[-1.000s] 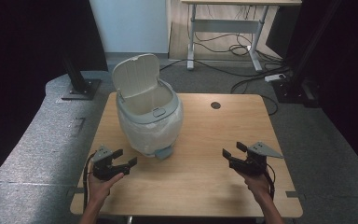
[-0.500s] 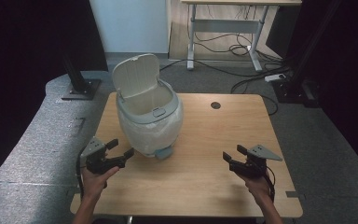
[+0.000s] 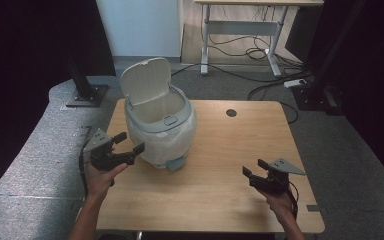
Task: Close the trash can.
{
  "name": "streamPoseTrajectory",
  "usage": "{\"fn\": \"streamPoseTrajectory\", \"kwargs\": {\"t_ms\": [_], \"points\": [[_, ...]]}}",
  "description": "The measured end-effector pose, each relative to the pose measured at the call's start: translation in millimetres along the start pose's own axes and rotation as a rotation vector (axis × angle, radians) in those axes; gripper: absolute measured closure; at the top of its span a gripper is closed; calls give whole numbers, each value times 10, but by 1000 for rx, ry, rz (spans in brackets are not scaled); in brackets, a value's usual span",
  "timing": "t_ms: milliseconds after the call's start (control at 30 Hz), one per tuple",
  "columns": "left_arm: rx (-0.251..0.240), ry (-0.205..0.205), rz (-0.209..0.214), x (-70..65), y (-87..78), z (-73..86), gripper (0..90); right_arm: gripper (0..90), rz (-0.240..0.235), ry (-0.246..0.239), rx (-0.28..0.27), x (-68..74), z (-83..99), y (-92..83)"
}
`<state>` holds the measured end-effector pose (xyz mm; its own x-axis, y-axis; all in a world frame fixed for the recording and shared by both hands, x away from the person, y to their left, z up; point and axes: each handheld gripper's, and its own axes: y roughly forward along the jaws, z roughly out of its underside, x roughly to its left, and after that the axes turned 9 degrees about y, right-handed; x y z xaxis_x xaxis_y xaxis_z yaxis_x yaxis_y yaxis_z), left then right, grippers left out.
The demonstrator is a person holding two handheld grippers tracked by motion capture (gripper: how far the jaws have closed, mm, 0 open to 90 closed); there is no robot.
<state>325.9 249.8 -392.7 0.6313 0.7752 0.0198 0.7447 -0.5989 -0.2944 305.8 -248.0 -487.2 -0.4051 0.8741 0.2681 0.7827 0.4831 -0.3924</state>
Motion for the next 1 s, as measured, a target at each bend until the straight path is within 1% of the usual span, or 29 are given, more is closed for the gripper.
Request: {"fn": "streamPoseTrajectory", "kwargs": {"t_ms": [133,167,233,333,367,433,567,633,800,867,1000], "points": [[-9,17,-4,30,22,-140,149,281,-5,2,-3,-5,-10,-12],[-9,22,0,39,33,-173,141,281,-20,24,-1,-17,-24,1],[-14,28,10,59,59,-230,140,281,-26,32,-1,-14,-36,8],[-15,24,18,94,93,-296,129,280,-30,19,-5,10,-58,21],[-18,28,14,105,98,-315,129,280,-28,16,-4,11,-57,21],[-18,28,10,123,103,-337,129,279,-25,19,-3,-2,-53,20],[-3,23,10,175,132,-388,125,279,-17,46,0,-62,-40,9],[-1,21,7,202,143,-408,125,279,-13,47,3,-70,-30,7],[2,17,15,268,166,-459,126,278,-7,44,20,-94,15,15],[5,21,11,293,170,-481,126,272,-7,37,36,-104,41,35],[-2,21,-3,355,171,-539,128,267,-9,29,46,-88,53,53]]}}
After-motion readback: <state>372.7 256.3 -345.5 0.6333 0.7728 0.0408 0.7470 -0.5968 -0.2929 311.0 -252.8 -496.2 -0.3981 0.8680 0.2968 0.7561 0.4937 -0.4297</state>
